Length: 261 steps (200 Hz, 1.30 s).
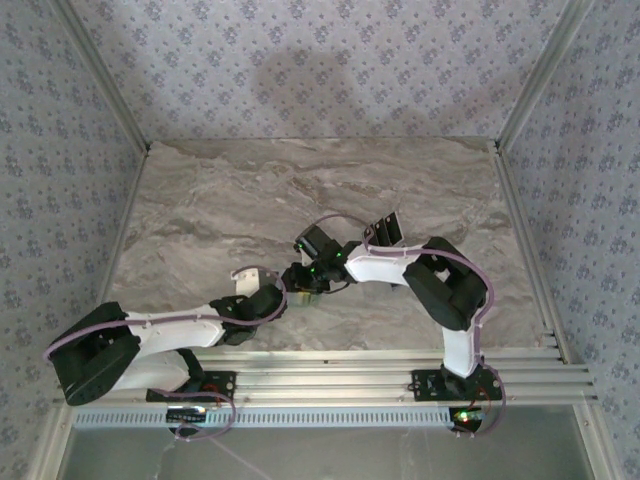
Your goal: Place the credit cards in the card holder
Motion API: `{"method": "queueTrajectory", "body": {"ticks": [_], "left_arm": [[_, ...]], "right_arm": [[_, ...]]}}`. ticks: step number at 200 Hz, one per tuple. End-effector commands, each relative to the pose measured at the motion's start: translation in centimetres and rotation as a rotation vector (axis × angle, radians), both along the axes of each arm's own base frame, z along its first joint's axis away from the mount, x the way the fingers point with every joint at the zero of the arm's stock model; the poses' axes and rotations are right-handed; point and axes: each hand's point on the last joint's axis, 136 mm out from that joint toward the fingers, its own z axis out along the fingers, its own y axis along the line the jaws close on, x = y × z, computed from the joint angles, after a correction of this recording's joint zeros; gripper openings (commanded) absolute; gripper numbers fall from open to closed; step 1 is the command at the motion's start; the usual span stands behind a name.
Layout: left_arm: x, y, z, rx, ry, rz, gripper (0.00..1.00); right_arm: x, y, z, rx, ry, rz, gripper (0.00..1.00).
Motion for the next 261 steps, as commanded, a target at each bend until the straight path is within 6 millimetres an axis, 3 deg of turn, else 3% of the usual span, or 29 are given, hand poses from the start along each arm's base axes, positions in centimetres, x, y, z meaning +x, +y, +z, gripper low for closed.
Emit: {"method": "queueTrajectory", "body": {"ticks": [1,82,90,133,165,225,261], "left_arm": [[-0.4,0.3,-0.1,0.005,0.008,-0.006,0.95],[-0.3,0.7,2.1,-0.041,-0.043,0.006,1.0],[-0.3,0.9,2.5,-0.048,-0.055,0.013,1.0],[-0.6,2.6,4.5,-0.094,-0.117,0.062,1.0],[-1.0,3.9,5.5,-0.132,-0.157,0.098,1.0],[-1.5,4.9,5.7,-0.178,-0.178,0.122,1.0],[-1.6,4.8,5.4,-0.189,-0.177,0.126,1.0]], "right_arm": [[0.9,1.1,0.5,0.056,0.006,-0.024,0.43],[1.7,1.9,2.1,0.092,-0.001,-0.03,0.43],[2.4,2.7,3.4,0.115,-0.023,-0.027,0.43],[2.5,4.1,4.1,0.107,-0.026,-0.001,0.44],[2.4,5.7,3.4,0.082,-0.021,0.025,0.44],[2.1,7.4,0.0,0.012,0.012,0.058,0.44],[2.2,7.7,1.0,0.029,-0.004,0.078,0.44]]}}
